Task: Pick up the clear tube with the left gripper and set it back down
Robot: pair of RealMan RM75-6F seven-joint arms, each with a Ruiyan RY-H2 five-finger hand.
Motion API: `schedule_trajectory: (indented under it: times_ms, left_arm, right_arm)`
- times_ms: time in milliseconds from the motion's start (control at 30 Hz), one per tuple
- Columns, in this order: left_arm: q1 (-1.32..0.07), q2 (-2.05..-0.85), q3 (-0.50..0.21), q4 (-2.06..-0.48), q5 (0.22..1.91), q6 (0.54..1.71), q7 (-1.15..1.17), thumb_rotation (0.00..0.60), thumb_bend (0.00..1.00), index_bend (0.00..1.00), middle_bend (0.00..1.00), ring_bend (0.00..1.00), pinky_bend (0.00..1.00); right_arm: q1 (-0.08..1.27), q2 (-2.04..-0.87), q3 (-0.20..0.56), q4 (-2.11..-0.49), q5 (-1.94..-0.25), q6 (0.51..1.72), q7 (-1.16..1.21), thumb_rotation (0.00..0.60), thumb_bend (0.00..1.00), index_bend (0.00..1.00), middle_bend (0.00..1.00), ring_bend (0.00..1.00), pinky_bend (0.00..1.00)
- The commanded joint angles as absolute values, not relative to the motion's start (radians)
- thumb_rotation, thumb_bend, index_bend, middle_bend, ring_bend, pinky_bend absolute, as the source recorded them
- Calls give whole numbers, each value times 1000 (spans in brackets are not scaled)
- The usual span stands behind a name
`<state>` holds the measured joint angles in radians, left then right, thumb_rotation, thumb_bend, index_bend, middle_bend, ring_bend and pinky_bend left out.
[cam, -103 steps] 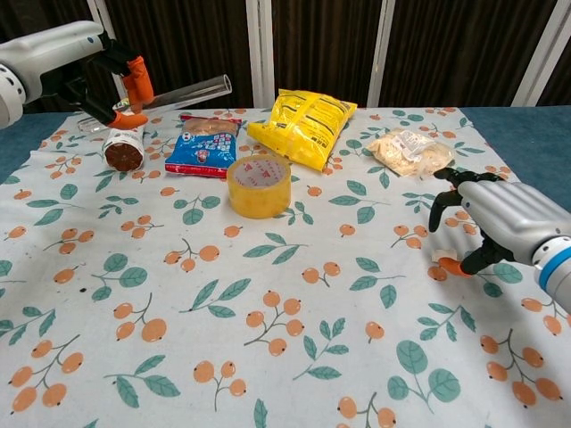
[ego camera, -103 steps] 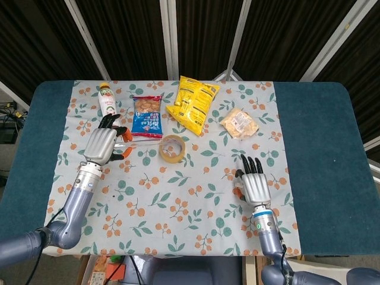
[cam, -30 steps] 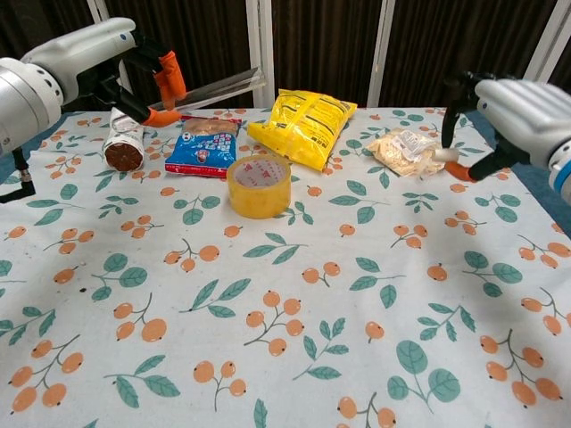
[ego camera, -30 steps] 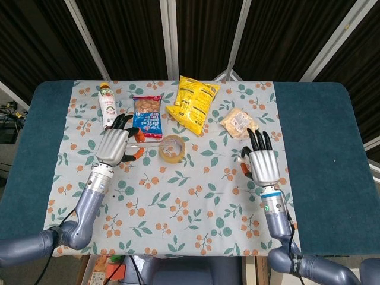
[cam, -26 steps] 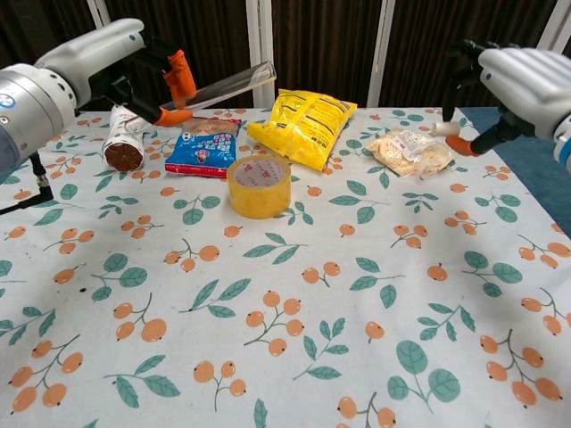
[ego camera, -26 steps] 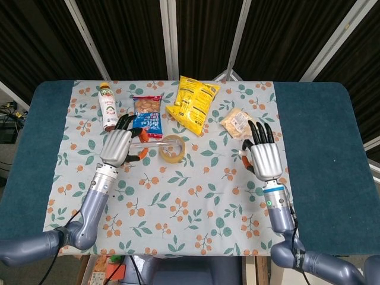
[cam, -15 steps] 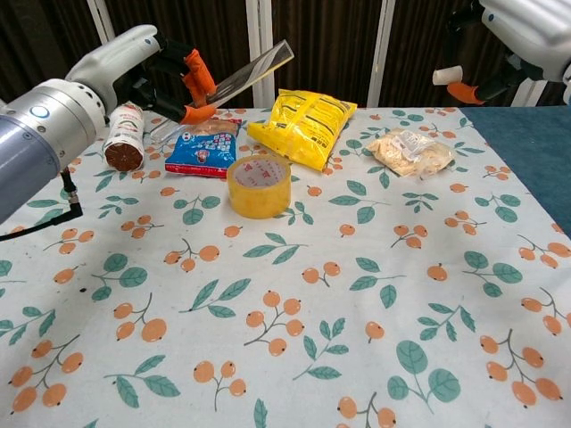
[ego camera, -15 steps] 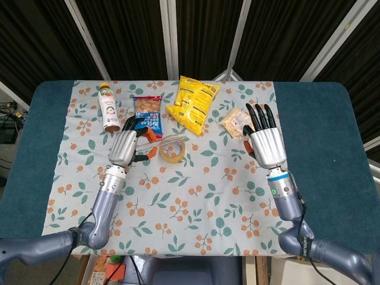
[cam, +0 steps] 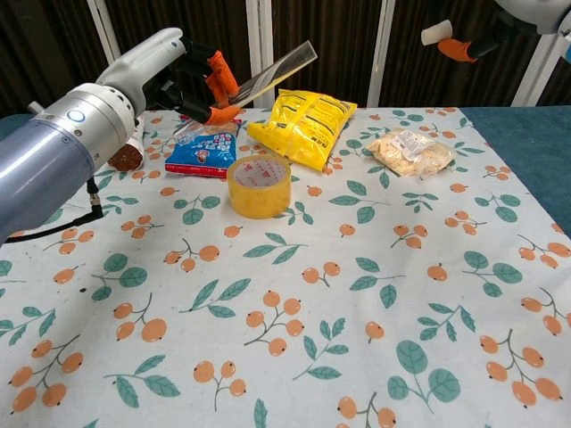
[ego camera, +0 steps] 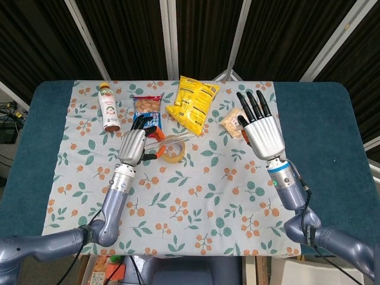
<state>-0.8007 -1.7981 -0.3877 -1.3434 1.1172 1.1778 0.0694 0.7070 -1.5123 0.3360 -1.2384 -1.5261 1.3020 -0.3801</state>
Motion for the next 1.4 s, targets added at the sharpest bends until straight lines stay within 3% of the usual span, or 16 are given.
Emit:
schedule_trajectory:
  times_ms: [33, 500, 1400]
  left_arm:
    - [-803, -1798, -393, -1348, 1111, 1174, 74, 600, 575, 721, 545, 140, 0]
    - [-814, -1800, -414, -1356, 1095, 1172, 96, 600, 575, 721, 545, 140, 0]
    - [-815, -1848, -414, -1294, 1123, 1194, 39, 600, 574, 721, 545, 140, 0]
  right_arm:
    - [721, -1509, 331, -1228, -1544, 1309, -379, 600, 435, 606, 87, 0, 0]
    - [766, -1539, 281, -1161, -1619, 1342, -378, 600, 436, 606, 87, 0, 0]
    - [832, -1582, 282, -1137, -1623, 1357, -394, 600, 435, 606, 87, 0, 0]
